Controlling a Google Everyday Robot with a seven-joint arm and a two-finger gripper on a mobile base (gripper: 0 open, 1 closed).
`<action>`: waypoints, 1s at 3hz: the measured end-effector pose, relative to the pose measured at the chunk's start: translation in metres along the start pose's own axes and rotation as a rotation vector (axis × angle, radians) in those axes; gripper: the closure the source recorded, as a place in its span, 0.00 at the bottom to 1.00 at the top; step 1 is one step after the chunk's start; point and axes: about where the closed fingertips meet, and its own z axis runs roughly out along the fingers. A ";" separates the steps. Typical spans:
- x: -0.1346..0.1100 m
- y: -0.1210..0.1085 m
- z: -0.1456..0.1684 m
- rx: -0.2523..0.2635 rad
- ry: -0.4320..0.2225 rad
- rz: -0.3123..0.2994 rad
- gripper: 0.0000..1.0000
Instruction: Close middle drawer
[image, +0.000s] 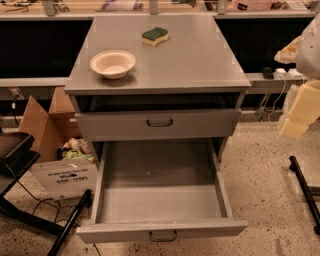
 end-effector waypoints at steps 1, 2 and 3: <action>0.000 0.000 0.000 0.000 0.000 0.000 0.00; 0.007 0.013 0.018 -0.023 0.017 0.028 0.00; 0.022 0.041 0.040 0.008 0.058 0.044 0.00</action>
Offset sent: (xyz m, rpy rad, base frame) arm -0.0255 -0.0024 -0.0684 -0.0077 0.1095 -0.0738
